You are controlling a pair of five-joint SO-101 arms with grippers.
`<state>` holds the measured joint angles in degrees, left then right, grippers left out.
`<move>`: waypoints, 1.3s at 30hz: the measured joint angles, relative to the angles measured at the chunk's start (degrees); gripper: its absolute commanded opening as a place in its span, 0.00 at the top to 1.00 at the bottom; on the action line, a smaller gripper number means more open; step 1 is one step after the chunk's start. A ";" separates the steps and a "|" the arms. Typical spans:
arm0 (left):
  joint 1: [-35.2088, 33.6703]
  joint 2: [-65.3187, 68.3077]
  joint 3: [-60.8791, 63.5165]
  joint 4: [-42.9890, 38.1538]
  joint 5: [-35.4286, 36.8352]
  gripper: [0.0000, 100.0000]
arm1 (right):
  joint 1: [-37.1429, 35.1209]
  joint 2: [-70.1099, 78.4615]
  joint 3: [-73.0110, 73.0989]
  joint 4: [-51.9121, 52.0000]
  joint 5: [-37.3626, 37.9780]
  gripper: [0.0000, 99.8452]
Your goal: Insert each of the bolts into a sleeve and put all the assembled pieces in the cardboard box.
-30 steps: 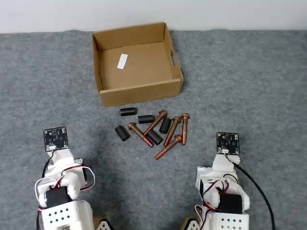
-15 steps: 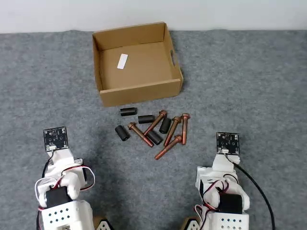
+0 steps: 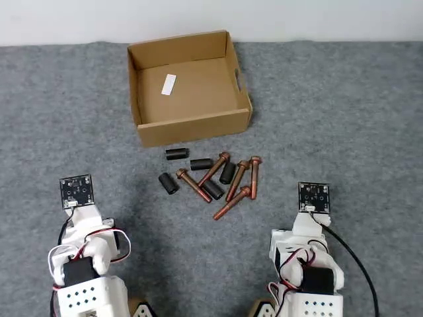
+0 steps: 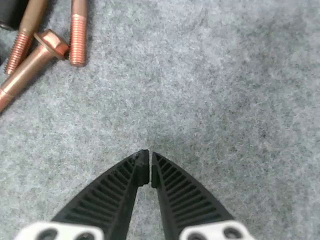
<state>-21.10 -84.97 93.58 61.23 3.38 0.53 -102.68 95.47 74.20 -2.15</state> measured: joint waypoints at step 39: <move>0.00 0.00 0.00 0.00 0.00 0.99 | 2.29 -0.35 -3.78 0.00 0.44 0.99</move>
<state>-21.10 -84.97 93.58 61.23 3.38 2.81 -103.03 91.69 74.20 -1.71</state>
